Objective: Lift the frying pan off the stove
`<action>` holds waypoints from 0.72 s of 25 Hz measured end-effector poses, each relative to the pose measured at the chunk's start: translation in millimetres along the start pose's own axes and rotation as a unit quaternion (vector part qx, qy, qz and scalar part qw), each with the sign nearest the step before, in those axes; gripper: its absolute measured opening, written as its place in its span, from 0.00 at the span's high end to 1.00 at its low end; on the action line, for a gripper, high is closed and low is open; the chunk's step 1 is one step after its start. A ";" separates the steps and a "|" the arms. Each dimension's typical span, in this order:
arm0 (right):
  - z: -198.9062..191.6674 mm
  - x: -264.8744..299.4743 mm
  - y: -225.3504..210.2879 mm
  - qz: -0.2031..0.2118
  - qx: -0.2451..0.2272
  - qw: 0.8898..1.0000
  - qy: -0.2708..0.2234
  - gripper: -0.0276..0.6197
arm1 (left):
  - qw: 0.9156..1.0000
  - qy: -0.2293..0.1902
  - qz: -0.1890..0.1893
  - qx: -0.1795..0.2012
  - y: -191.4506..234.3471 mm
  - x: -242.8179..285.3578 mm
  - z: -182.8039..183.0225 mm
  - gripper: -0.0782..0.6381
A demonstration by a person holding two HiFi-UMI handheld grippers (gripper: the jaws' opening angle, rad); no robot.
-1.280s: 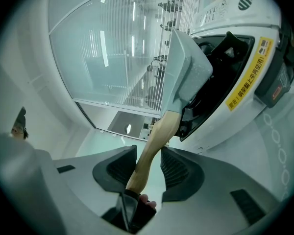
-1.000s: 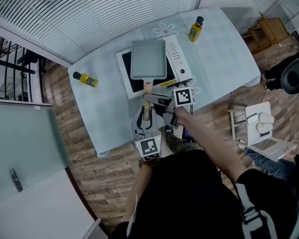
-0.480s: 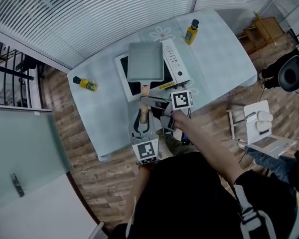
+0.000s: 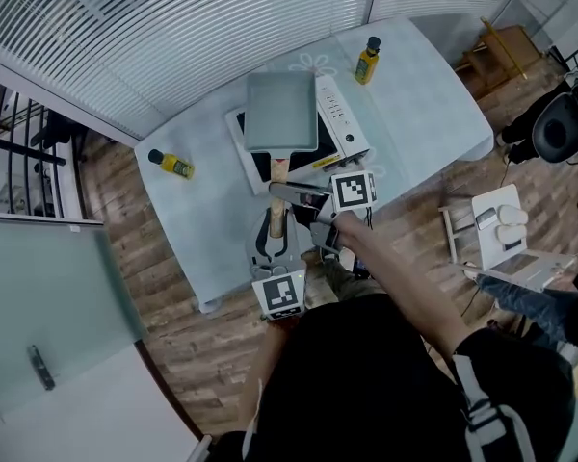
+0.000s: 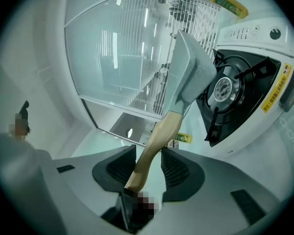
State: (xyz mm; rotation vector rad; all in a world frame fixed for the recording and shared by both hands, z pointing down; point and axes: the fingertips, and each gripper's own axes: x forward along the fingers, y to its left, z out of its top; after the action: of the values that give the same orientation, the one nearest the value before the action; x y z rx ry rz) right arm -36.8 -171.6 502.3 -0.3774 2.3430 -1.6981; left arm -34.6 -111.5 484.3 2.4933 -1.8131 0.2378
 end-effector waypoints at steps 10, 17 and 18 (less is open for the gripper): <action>-6.5 15.7 41.6 -0.005 -0.020 1.000 -0.017 0.73 | 0.999 -0.028 -0.026 0.008 19.5 -25.3 32.8 0.70; -10.0 28.6 64.7 -0.009 -0.002 0.999 -0.038 0.73 | 0.998 -0.040 -0.044 0.004 36.2 -39.1 54.6 0.70; -9.7 29.8 68.0 -0.010 -0.005 0.999 -0.041 0.73 | 0.998 -0.042 -0.048 0.004 37.9 -40.7 57.4 0.70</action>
State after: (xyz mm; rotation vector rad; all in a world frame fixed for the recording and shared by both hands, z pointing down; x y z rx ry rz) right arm -73.3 -152.6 439.7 -0.4640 2.2971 -1.6491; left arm -77.4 -92.5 419.5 2.6244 -1.7191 0.1394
